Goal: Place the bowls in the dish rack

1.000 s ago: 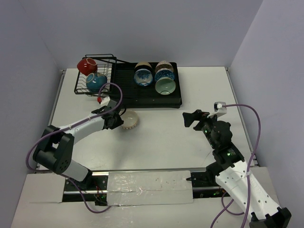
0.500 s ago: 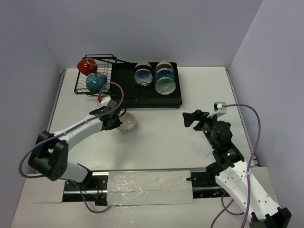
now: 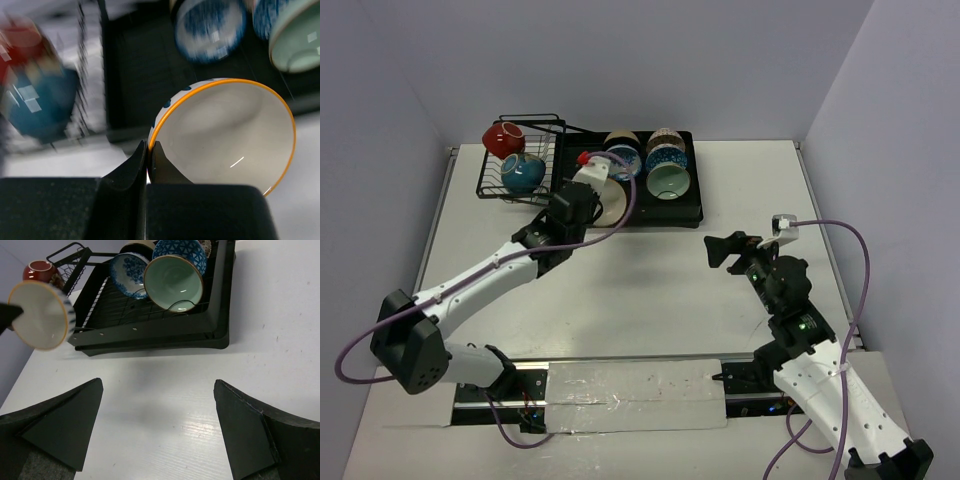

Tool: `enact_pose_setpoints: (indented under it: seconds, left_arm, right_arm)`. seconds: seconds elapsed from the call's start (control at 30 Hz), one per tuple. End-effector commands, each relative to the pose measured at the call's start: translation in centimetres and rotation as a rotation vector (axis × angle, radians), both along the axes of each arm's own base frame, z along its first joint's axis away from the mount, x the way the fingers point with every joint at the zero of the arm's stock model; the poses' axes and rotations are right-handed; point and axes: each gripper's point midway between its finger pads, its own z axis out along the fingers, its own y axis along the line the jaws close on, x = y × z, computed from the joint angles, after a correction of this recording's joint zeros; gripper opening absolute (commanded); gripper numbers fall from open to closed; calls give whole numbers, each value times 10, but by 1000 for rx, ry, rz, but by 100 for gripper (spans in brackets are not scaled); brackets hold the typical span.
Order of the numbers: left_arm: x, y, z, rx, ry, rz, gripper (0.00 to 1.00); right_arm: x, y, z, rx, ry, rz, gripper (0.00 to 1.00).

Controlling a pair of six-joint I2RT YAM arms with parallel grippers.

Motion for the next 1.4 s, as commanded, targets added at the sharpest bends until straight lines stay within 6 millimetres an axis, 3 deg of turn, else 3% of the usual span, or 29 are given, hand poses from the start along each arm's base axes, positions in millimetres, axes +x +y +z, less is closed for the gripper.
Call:
enact_pose_setpoints:
  seconds: [0.0,0.03,0.1,0.13,0.3,0.5,0.87,1.37]
  left_arm:
    - [44,-6,106,158,-415,-8,0]
    - [53,-12,104,270,-445,-33,0]
    - [62,-20,125,297,-574,-40,0]
    - [71,-27,116,401,-590,-64,0]
    - [95,-53,106,577,-708,-110,0]
    - [122,-69,80,595,-707,-197,0]
    - [158,-74,44,643,-702,-201,0]
    - [170,-68,3,689,-679,-210,0]
  right_arm:
    - [1,-1,10,10,-43,-8,99]
    - [1,-2,11,10,-44,-11,99]
    - [1,-3,11,7,-44,-20,99]
    - [1,-4,10,6,-42,-23,99]
    - [2,-8,10,-11,-32,-43,99]
    - [2,-10,14,-5,-47,-54,99]
    - [-3,-7,19,35,-105,-28,99]
    - [-2,-4,16,24,-127,-10,99]
